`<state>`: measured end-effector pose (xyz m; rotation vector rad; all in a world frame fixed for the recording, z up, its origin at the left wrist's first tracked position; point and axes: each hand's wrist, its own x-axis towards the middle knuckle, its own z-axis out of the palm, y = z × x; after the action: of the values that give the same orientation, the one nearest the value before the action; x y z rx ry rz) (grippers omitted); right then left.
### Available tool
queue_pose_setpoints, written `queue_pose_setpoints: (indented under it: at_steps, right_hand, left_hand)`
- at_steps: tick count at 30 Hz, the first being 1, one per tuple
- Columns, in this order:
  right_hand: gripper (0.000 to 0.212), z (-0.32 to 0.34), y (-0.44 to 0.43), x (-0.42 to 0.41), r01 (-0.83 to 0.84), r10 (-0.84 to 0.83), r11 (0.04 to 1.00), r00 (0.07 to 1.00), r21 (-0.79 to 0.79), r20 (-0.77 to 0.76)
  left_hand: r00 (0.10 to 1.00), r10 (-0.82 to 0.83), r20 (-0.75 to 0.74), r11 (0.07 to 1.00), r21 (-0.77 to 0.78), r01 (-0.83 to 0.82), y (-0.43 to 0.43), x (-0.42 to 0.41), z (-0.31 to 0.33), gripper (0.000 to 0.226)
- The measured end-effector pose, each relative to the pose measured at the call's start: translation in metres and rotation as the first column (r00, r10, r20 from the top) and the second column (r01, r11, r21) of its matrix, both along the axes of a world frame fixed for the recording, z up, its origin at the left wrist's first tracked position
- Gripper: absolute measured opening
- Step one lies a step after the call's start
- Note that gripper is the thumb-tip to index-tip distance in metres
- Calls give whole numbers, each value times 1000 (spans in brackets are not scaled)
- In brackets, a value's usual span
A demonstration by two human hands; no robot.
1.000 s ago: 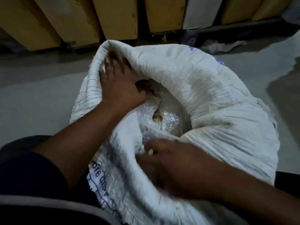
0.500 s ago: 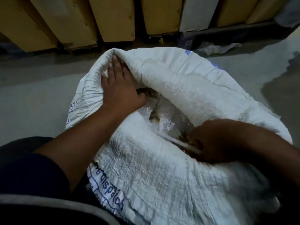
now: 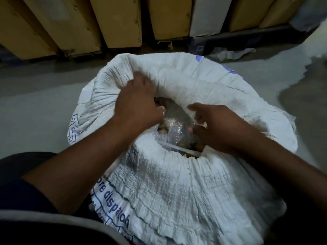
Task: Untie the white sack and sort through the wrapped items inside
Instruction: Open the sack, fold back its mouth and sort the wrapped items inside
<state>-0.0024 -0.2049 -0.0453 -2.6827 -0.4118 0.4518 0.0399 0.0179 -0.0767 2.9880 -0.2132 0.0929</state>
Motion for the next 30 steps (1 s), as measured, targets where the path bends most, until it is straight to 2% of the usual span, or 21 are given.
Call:
queue_pose_setpoints:
  at_steps: [2, 4, 5, 7, 10, 12, 15, 16, 18, 20, 22, 24, 25, 30]
  right_hand:
    - [88, -9, -4, 6, -9, 10, 999, 999, -54, 31]
    - [112, -18, -11, 16, 13, -4, 991, 998, -133, 70]
    - [121, -22, -15, 21, 34, -19, 981, 997, -192, 80]
    - [130, -30, -22, 29, 76, -56, 953, 996, -295, 75]
    - [123, -36, -30, 36, 118, -84, 940, 989, -319, 120]
    - [109, -35, -27, 37, 107, -36, 959, 964, -264, 262]
    - [74, -26, -4, 26, -46, 27, 998, 903, 35, 430]
    - [62, -25, 7, 19, -110, 42, 985, 900, 133, 434]
    - [49, -29, 25, 9, -143, 46, 949, 945, 280, 325]
    - [52, -41, 31, 11, -52, -3, 945, 986, 324, 167]
    - [76, -51, 22, 23, 33, -50, 979, 995, 201, 83]
    - [99, -52, 7, 35, 62, -70, 994, 993, 95, 90]
    - [104, -49, 0, 40, 55, -64, 995, 991, 88, 114]
    - [95, -29, -41, 59, 36, -50, 997, 979, 70, 200]
  left_hand:
    - [989, -130, 68, 991, -28, 132, -8, -4, 1, 52]
    - [971, -236, 25, 970, -57, 237, -8, -4, -1, 40]
    - [963, -268, -24, 961, -74, 266, -7, -4, -4, 43]
    - [955, -273, -121, 961, -85, 264, -1, -2, -14, 69]
    - [948, -240, -211, 971, -34, 238, 6, 1, -25, 105]
    - [953, -229, -199, 973, -28, 228, 8, 4, -28, 115]
    - [965, -195, -175, 980, -77, 184, 5, 6, -28, 125]
    - [968, -179, -177, 983, -85, 166, 4, 6, -28, 126]
    - [974, -151, -170, 987, -73, 141, 4, 6, -28, 127]
    - [979, -125, -160, 991, -73, 115, 3, 6, -29, 127]
    - [982, -108, -156, 993, -70, 98, 3, 6, -28, 133]
    - [982, -114, -153, 993, -42, 108, 5, 6, -27, 140]
    - [981, -121, -154, 993, -30, 118, 5, 5, -27, 144]
    - [978, -144, -152, 989, -9, 144, 8, 4, -23, 152]
